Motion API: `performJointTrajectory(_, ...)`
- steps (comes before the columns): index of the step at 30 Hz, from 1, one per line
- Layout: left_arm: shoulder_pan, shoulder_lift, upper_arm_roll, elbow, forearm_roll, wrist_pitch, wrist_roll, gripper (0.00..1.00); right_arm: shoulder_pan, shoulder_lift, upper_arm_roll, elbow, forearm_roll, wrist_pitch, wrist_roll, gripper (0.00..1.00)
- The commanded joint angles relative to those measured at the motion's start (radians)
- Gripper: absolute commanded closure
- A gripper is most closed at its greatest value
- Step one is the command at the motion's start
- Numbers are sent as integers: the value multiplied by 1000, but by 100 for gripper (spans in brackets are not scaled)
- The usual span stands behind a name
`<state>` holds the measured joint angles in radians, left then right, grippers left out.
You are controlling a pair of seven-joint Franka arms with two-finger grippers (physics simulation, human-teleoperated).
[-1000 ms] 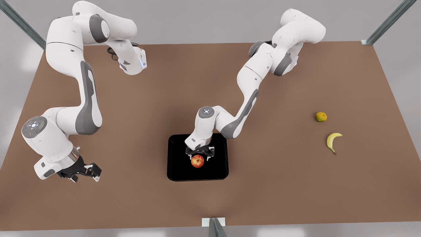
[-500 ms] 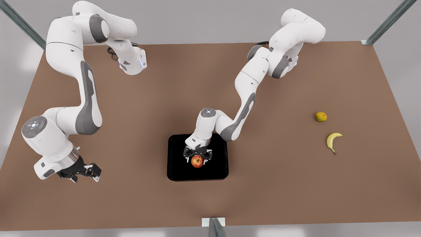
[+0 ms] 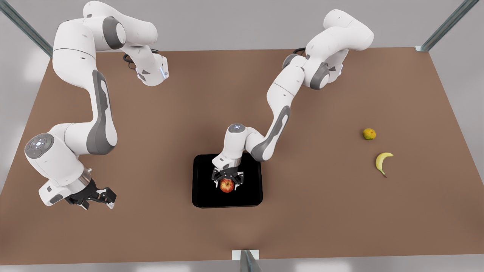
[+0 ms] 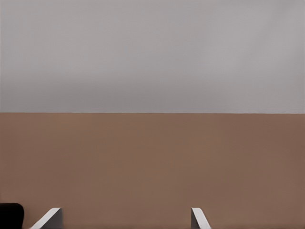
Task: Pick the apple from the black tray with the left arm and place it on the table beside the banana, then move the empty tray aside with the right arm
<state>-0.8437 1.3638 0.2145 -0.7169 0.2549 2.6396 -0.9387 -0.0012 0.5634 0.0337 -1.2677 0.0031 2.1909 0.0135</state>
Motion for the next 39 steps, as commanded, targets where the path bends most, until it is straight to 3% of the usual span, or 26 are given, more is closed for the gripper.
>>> performJointTrajectory(1, -2, -2, 0, 1, 1, 3, -61, 9, 1, -2, 0, 1, 1, 0, -4, 0)
performJointTrajectory(3, -3, -2, 0, 1, 1, 3, -69, 17, 0, -2, 0, 1, 1, 0, -4, 0)
performJointTrajectory(7, 0, -9, 0, -2, 0, -9, -60, 17, 0, 0, 0, 1, 1, 0, -4, 0)
performJointTrajectory(12, -2, -68, -30, -9, -20, -179, 17, 17, 0, 0, 0, 1, 1, 0, -4, 0)
performJointTrajectory(21, -3, -12, -11, -1, -8, -104, 6, 16, 0, 0, 0, 1, 1, 0, -4, 0)
performJointTrajectory(23, -3, -11, -11, -3, -8, -104, 9, 34, 0, 0, 0, 1, 1, 0, -4, 0)
performJointTrajectory(24, -2, -22, -11, -6, -8, -121, 18, 34, 0, 0, 0, 1, 1, 0, -4, 0)
performJointTrajectory(28, -40, -173, -78, -15, -17, -558, 277, 31, 0, 0, 0, 1, 1, 0, -4, 0)
performJointTrajectory(31, -51, -298, -87, -58, -32, -727, 367, 30, 0, -2, 0, 1, 1, 0, -3, 0)
performJointTrajectory(32, -51, -336, -87, -93, -49, -731, 370, 30, 3, -5, 0, 1, 6, -19, 2, 0)
performJointTrajectory(33, -49, -422, -87, -194, -60, -722, 379, 30, 7, -22, 55, 1, -2, -153, 8, 0)
performJointTrajectory(34, -46, -570, -86, -404, -78, -652, 437, 31, 36, -56, 69, 2, -6, -241, 39, 0)
performJointTrajectory(35, -38, -787, -77, -751, -69, -452, 448, 31, 118, -66, 64, 5, -21, -330, 180, 0)
performJointTrajectory(37, 35, -956, -69, -996, -69, -379, 630, 30, 266, -79, 68, 14, -37, -460, 413, 0)
performJointTrajectory(39, 143, -1106, -66, -1291, -69, -164, 784, 30, 329, -79, 68, 19, -35, -480, 480, 0)
